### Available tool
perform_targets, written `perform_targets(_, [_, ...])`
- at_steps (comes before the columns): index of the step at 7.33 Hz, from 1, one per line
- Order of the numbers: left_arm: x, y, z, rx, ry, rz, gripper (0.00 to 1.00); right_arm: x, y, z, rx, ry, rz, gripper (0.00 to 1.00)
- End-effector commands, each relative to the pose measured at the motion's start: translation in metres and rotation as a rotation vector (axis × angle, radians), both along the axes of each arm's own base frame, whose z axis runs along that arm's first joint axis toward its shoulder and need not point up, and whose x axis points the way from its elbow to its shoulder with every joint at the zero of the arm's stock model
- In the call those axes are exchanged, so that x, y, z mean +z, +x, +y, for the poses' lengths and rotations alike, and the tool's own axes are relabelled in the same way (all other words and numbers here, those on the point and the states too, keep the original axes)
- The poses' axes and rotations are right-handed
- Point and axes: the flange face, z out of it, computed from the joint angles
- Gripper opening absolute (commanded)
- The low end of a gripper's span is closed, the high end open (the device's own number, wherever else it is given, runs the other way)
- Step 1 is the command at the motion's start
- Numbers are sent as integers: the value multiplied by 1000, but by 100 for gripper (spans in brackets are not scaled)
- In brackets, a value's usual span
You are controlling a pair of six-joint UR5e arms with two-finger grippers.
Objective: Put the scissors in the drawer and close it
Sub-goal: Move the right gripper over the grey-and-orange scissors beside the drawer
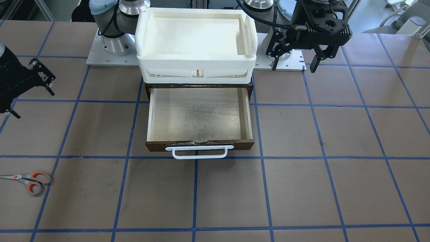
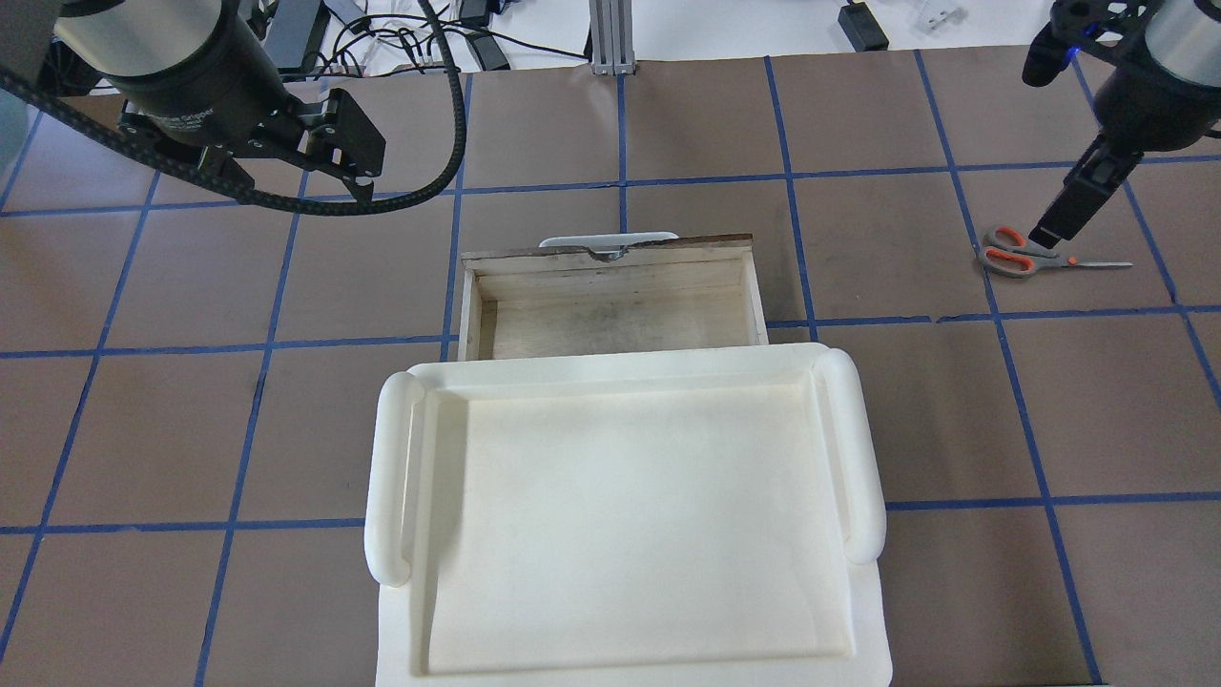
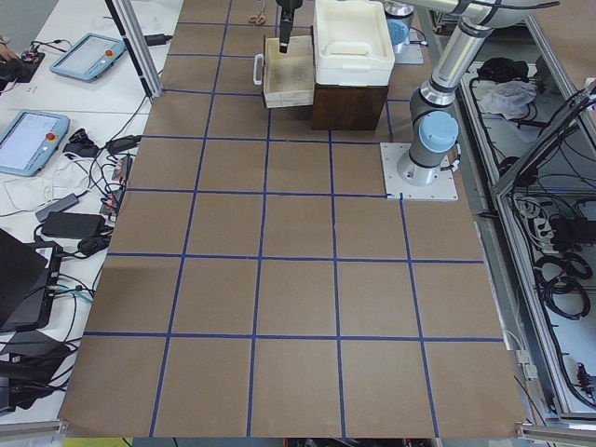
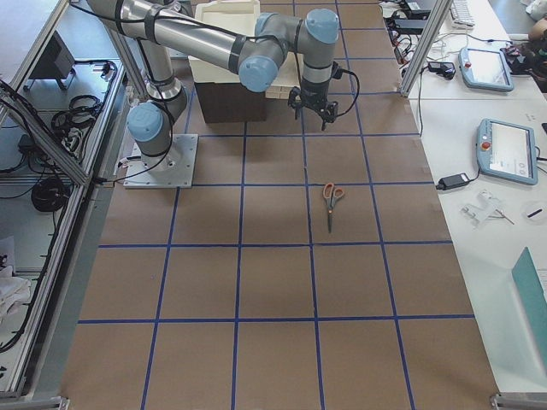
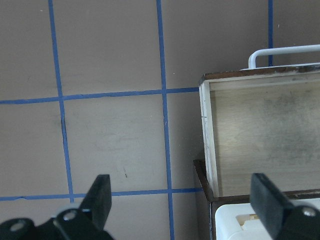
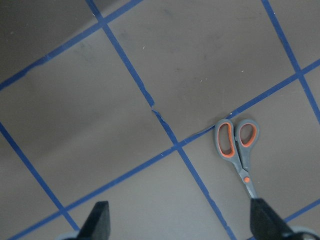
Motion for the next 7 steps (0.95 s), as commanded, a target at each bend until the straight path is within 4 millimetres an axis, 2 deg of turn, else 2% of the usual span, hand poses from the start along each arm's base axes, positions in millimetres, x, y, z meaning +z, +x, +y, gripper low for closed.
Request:
perform_targets(1, [-1, -1, 0, -2, 2, 3, 100, -76, -54, -33, 58, 68, -23, 100])
perform_targets(2, [0, -2, 0, -4, 0, 2, 100, -113, -63, -52, 66, 60, -19, 100])
perform_targets(3, [0, -2, 1, -4, 0, 1, 100, -129, -69, -66, 161, 10, 5, 100])
perform_targets(4, [-1, -1, 0, -3, 2, 2, 100, -145, -72, -73, 214, 9, 2, 100])
perform_targets(6, [-1, -2, 0, -3, 2, 4, 100, -152, -76, -76, 295, 20, 8, 100])
perform_targets(7, [0, -2, 0, -5, 1, 5, 100, -161, -89, -77, 341, 12, 17, 100])
